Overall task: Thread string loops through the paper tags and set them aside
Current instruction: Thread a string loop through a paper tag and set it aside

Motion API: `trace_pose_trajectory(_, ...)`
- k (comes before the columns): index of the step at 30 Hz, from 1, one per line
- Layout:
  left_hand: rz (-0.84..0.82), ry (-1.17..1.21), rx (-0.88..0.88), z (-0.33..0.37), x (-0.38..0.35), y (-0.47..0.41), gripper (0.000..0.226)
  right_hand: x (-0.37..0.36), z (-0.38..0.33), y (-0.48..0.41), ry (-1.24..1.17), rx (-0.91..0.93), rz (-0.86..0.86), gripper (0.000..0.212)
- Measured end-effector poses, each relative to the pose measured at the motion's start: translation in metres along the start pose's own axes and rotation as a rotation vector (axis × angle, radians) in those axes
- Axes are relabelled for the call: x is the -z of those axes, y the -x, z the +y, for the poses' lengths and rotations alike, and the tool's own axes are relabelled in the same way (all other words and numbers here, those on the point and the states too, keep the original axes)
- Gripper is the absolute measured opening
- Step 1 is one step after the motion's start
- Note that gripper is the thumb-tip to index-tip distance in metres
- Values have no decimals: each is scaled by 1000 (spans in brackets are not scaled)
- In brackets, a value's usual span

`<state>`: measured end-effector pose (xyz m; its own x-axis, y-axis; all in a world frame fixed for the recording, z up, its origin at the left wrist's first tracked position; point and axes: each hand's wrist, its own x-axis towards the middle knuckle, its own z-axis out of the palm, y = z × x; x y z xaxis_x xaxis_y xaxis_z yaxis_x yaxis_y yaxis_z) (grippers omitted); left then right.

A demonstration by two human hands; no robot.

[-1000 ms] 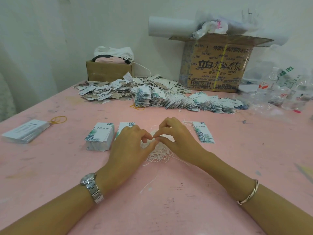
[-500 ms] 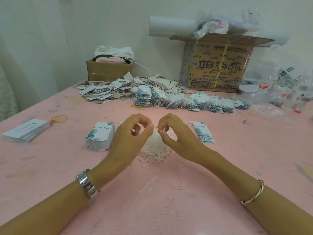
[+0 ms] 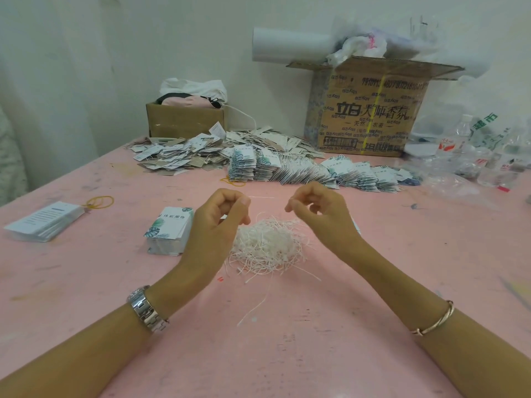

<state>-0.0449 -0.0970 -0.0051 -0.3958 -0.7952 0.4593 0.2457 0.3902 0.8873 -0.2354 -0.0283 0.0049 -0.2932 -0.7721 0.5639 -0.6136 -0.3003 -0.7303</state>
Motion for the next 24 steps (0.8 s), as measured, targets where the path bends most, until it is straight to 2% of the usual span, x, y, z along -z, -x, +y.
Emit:
trace_pose_trajectory(4,-1,-17,5,-4,0,0,12,11,4,-5,-283,-170,140,12)
trace_pose_trajectory(6,4,-18,-7,-5,0,0,12,17,8,-7,-318,-233,214,11)
trace_pose_trajectory(9,24,-14,-5,-7,0,-1,11,25,16,-9,-245,-304,276,9)
trace_pose_trajectory(13,2,-41,-10,-8,0,0,11,27,24,-9,-120,-332,252,6)
trace_pose_trajectory(17,31,-52,-15,-8,1,-1,12,28,25,-10,-137,-342,251,8)
trace_pose_trajectory(20,73,-60,6,-9,2,0,9,30,23,-10,-237,-375,235,19)
trace_pose_trajectory(24,60,-169,-23,-10,3,3,9,32,12,-11,-521,-385,257,24)
